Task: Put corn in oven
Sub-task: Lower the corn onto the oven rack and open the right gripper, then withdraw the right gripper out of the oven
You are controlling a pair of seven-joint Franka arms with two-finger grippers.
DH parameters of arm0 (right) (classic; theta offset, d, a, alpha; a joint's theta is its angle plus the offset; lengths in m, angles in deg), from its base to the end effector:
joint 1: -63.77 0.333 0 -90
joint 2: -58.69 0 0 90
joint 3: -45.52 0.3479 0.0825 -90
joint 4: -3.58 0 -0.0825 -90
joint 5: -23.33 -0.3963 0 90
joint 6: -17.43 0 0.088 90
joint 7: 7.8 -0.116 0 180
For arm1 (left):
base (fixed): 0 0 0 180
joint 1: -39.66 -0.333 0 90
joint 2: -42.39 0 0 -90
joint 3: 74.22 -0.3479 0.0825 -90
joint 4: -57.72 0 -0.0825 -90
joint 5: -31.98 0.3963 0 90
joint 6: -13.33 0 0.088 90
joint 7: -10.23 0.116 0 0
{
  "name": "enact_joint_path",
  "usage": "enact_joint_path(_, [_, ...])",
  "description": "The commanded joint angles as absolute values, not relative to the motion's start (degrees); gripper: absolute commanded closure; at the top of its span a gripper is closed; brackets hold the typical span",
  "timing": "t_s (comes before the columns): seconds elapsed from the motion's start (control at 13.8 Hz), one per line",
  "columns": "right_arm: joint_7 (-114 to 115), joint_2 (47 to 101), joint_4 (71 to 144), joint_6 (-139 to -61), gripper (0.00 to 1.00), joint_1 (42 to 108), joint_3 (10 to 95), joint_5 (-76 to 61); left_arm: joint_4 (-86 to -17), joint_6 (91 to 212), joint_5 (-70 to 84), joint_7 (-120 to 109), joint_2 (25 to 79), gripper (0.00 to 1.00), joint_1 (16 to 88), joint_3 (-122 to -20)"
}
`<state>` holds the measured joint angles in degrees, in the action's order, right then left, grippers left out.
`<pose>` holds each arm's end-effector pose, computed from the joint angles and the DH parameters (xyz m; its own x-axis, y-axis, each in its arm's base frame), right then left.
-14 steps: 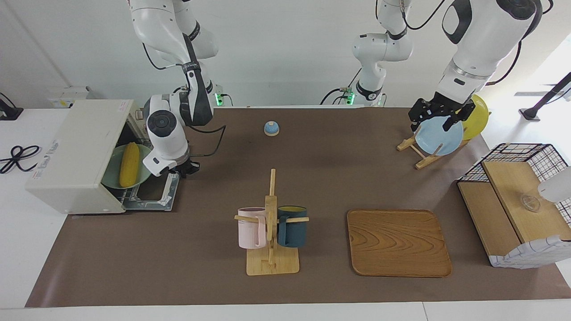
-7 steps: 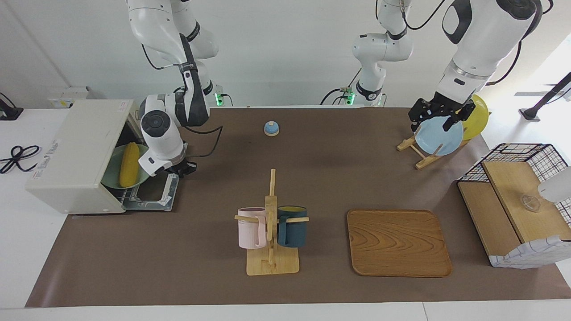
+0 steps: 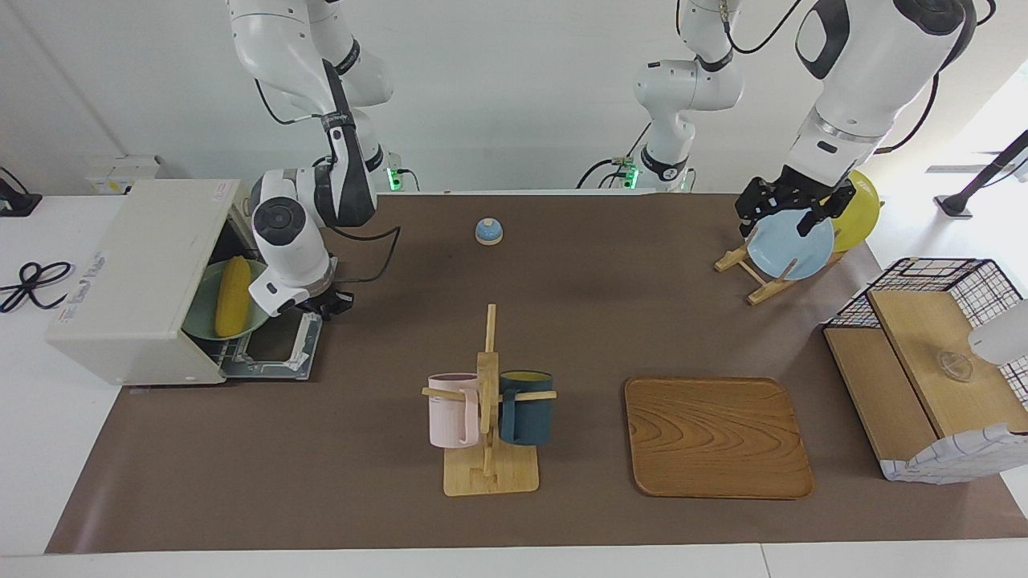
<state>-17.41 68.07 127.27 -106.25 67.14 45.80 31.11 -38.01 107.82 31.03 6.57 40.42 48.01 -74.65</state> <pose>0.5514 0.0287 0.3240 0.9886 -0.0285 -0.1481 -0.0099 -0.9922 0.1246 0.5552 -0.0790 0.6250 0.9973 -0.0730 0.0116 -0.0732 -0.9972 0.0176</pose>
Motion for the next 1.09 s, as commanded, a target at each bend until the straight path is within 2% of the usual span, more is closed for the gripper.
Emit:
enact_joint_path(0.0, [-15.62,67.21,129.44,-108.69,1.00,64.38,46.04,31.41,-38.61,108.43,32.33,6.89,39.75,0.00,48.19,-74.57])
enact_joint_path(0.72, [-10.89,67.21,130.32,-110.80,1.00,61.84,45.96,29.48,-38.61,108.43,32.33,6.62,39.75,0.00,48.19,-74.48])
enact_joint_path(0.87, [-8.86,66.78,128.40,-108.01,1.00,61.66,45.61,30.70,-38.61,108.43,32.33,6.62,39.75,0.00,48.19,-74.48])
enact_joint_path(1.01, [-8.24,66.68,123.75,-101.43,1.00,61.05,45.60,34.99,-38.61,108.43,32.33,6.54,39.75,0.00,48.19,-74.48])
